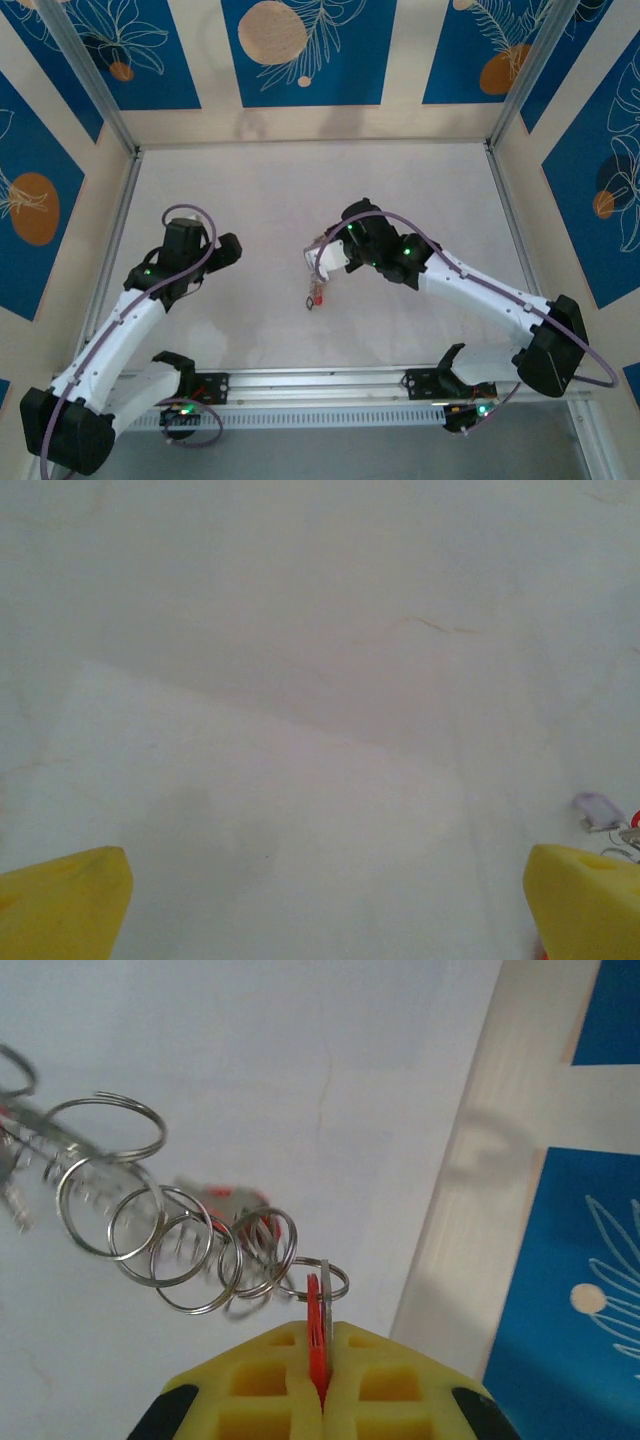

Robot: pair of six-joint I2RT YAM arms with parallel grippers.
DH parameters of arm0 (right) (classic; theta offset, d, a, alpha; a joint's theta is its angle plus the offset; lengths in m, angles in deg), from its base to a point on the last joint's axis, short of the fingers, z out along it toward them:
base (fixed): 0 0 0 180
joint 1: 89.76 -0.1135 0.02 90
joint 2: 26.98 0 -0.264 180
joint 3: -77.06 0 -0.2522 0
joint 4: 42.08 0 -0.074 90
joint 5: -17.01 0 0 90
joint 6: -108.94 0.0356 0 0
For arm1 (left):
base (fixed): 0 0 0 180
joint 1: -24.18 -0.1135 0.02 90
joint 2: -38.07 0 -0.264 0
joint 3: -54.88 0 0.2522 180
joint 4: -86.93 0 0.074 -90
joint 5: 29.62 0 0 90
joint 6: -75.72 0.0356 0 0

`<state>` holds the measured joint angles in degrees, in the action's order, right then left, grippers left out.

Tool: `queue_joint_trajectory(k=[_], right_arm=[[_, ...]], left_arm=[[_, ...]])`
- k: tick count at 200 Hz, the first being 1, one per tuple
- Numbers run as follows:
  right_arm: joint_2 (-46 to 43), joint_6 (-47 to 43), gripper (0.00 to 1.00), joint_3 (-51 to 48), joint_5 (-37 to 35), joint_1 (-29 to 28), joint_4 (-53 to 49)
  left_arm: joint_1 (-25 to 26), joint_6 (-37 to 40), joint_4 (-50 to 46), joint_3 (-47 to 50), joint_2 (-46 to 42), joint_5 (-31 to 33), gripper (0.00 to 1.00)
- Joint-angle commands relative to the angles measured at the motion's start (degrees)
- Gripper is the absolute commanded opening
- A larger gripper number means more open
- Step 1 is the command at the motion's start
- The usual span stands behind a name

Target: Put the keys on the keyring

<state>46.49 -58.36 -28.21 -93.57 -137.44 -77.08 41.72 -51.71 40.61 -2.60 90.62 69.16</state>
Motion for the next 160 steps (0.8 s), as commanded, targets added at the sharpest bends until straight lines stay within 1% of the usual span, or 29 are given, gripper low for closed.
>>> queue_joint_trajectory(k=[1,28,51,90,125,160], right_arm=[[1.8,-2.2,0.00,2.7,1.0,0.6,3.0],[4.7,-1.6,0.00,3.1,3.0,1.4,6.3],[6.4,0.1,0.00,2.9,4.7,2.2,7.3],[6.5,2.3,0.00,0.1,6.5,4.2,8.9],[7.0,3.3,0.00,-2.6,9.3,8.0,10.6],[9.5,4.3,0.00,-2.5,12.1,11.3,12.5]], left_arm=[[-1.7,-2.0,-3.7,0.6,-0.8,6.5,1.00],[-2.7,-1.8,-3.9,1.4,-1.4,6.7,1.00],[-3.5,-1.1,-3.4,2.1,-1.0,6.2,1.00],[-4.3,-0.6,-3.0,4.2,-1.6,6.8,1.00],[-4.8,1.1,-2.1,4.3,-0.7,6.0,1.00],[-5.0,1.8,-0.5,4.5,0.3,5.0,1.00]])
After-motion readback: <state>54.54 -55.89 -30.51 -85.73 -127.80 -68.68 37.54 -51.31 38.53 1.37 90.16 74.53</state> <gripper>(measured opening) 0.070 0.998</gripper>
